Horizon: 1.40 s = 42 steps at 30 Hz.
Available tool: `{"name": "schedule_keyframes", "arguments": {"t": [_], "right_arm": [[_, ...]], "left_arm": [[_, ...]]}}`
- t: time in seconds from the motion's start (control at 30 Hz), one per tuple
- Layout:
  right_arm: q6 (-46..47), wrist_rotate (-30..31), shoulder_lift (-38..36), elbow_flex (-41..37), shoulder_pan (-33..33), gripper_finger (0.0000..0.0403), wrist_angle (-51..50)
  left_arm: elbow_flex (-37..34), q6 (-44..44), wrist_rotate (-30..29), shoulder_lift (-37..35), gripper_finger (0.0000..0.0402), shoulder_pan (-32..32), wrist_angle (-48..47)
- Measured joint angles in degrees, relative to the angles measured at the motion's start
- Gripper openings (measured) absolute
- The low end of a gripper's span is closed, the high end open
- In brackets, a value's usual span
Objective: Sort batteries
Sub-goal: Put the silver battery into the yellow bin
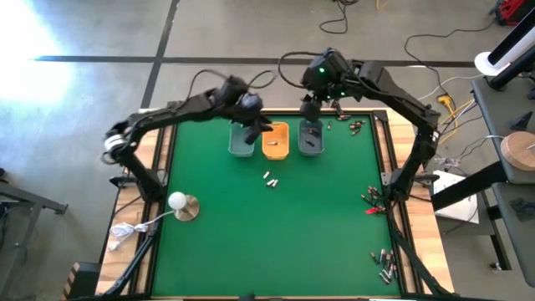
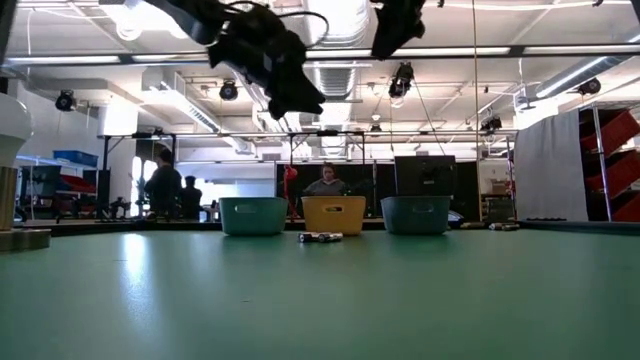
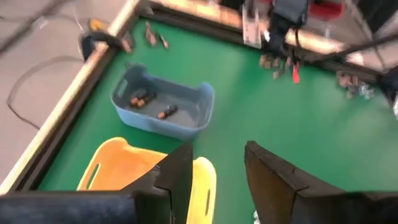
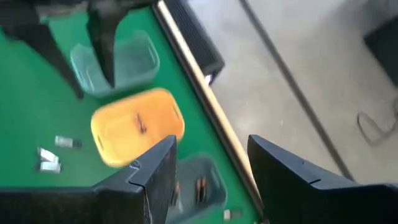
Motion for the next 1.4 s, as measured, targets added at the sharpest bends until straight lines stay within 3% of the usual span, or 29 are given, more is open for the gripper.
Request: {"name": "schedule_keyframes", "arguments": {"t": [0.13,0.27,0.43,0.57,0.8,0.97,1.1,1.27,1.4], "right_arm": [[-2.0,-3.0,-1.9,-3.6,1.2,0.0192,9.0],[-2.6,-4.5,-4.1,-8.7,4.0,0.0192,15.4],[-1.2,-4.4,-8.5,-18.7,11.2,0.0191,19.7],[2.3,-4.2,-12.2,-28.6,17.1,0.0185,23.7],[11.7,-3.9,-16.2,-47.2,23.9,0.0168,32.7],[20.2,-3.4,-17.2,-54.2,29.7,0.0158,35.2],[25.8,3.4,-17.1,-54.6,36.4,0.0146,35.2],[32.6,14.5,-16.9,-53.4,43.2,0.0135,35.2],[37.0,18.8,-17.2,-53.4,44.8,0.0132,35.1]], "left_arm": [[-10.9,-2.7,-0.7,-6.7,0.0119,-3.6,8.5],[-16.9,-4.4,-3.0,-8.9,0.0118,-9.3,11.0],[-21.4,-8.2,-13.6,-8.7,0.0118,-16.1,11.3],[-24.4,-13.1,-17.9,-8.5,0.0118,-19.5,13.5],[-28.9,-16.6,-18.3,-7.8,0.0118,-21.3,21.1],[-30.7,-16.5,-18.3,-5.1,0.0118,-22.2,20.6],[-30.9,-18.7,-21.5,-3.8,0.0118,-25.1,19.6],[-30.7,-19.3,-37.2,-0.6,0.0118,-27.9,21.1],[-30.3,-19.8,-39.2,3.8,0.0118,-27.2,26.6]]}}
